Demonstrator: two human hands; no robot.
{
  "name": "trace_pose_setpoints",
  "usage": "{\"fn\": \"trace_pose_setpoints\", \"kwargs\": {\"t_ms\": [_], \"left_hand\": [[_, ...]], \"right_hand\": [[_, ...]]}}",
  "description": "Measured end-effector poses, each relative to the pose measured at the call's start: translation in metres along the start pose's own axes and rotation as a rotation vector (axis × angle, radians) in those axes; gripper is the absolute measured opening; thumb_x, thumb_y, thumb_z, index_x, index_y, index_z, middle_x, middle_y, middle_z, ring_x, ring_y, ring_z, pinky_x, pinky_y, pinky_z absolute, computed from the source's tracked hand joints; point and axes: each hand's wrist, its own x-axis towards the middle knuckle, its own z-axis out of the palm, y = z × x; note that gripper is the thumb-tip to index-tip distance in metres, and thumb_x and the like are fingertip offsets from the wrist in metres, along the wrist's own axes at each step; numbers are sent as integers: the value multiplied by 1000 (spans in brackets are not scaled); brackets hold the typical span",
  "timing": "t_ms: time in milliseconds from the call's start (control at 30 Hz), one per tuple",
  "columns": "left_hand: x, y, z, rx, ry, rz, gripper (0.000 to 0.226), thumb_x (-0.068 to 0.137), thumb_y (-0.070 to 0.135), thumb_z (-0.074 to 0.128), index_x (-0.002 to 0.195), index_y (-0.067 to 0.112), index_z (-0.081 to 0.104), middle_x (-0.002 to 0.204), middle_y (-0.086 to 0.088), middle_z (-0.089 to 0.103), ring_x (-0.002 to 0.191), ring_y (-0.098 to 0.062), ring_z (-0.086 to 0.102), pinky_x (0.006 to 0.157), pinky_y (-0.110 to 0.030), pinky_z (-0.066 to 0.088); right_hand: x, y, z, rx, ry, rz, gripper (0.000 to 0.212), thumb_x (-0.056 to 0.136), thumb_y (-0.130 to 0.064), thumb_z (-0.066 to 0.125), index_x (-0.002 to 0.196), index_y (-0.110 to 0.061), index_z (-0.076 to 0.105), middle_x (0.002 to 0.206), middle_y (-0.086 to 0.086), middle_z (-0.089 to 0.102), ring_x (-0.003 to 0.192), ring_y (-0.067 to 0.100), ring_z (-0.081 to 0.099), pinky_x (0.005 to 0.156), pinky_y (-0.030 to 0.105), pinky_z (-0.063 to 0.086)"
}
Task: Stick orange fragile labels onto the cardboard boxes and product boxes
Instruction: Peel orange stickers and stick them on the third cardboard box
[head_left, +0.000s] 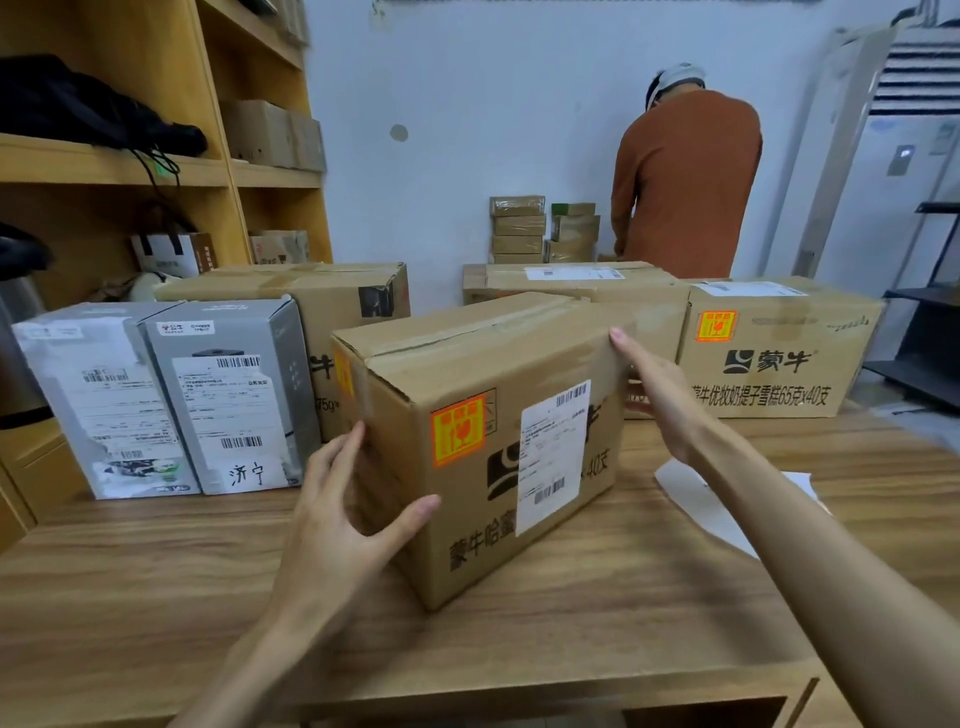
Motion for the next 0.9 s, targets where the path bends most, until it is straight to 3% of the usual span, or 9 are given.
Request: {"fn": "trace_pose_setpoints", "kwargs": {"t_ms": [100, 200, 267, 367, 533, 700, 800, 900], "left_hand": [[3, -7, -5, -56, 20, 31, 82, 79, 66, 72, 149, 33, 46, 140, 12, 55, 121, 0, 57, 105, -40, 50], [8, -6, -2, -115, 24, -7, 78, 80, 50, 71, 151, 30, 46, 143, 11, 56, 124, 0, 56, 103, -36, 51], [12, -5, 3, -123, 11, -7, 84, 78, 49, 74, 153, 28, 43, 145, 12, 54, 128, 0, 53, 105, -33, 47], [19, -1, 8, -158, 11, -11, 84, 78, 47, 76, 152, 26, 44, 145, 13, 54, 131, -2, 51, 111, -41, 46], [41, 19, 7, -236, -5, 28, 87, 78, 65, 76, 152, 30, 45, 145, 13, 56, 133, -3, 51, 110, -45, 47], [79, 77, 6, -330, -39, 137, 67, 88, 38, 73, 150, 32, 48, 135, 17, 63, 123, 1, 57, 100, -31, 54], [111, 111, 11, -378, -57, 184, 62, 89, 38, 73, 146, 40, 49, 127, 28, 64, 124, 0, 57, 102, -39, 52], [147, 143, 22, -378, -63, 252, 62, 91, 39, 72, 148, 38, 47, 129, 26, 63, 122, 3, 55, 104, -42, 50]], "right_hand": [[-16, 12, -10, -3, -11, -62, 48, 89, -64, 58, 119, -29, 67, 115, -15, 70, 113, 9, 63, 99, 33, 47], [-31, 23, -10, 25, -39, -117, 37, 93, -43, 65, 127, -29, 63, 113, -13, 72, 104, 2, 67, 78, 13, 52], [-37, 29, -10, 21, -58, -149, 41, 92, -35, 69, 131, -32, 58, 118, -10, 71, 109, 5, 67, 79, 16, 55], [-45, 27, -14, 56, -33, -200, 44, 91, -25, 71, 132, -28, 57, 122, -5, 70, 112, 9, 66, 78, 20, 57], [-49, 0, -37, 11, 29, -309, 45, 90, -25, 72, 132, -25, 57, 122, -4, 70, 111, 11, 67, 81, 25, 58], [-40, -48, -67, -104, 144, -400, 36, 92, -29, 70, 126, -25, 58, 116, -8, 70, 105, 10, 66, 76, 24, 57], [-25, -76, -88, -139, 233, -432, 43, 92, -32, 70, 132, -22, 55, 120, -3, 67, 109, 16, 64, 86, 32, 54], [-6, -105, -112, -137, 301, -442, 47, 92, -33, 69, 133, -14, 55, 122, 1, 66, 108, 15, 63, 83, 24, 52]]}}
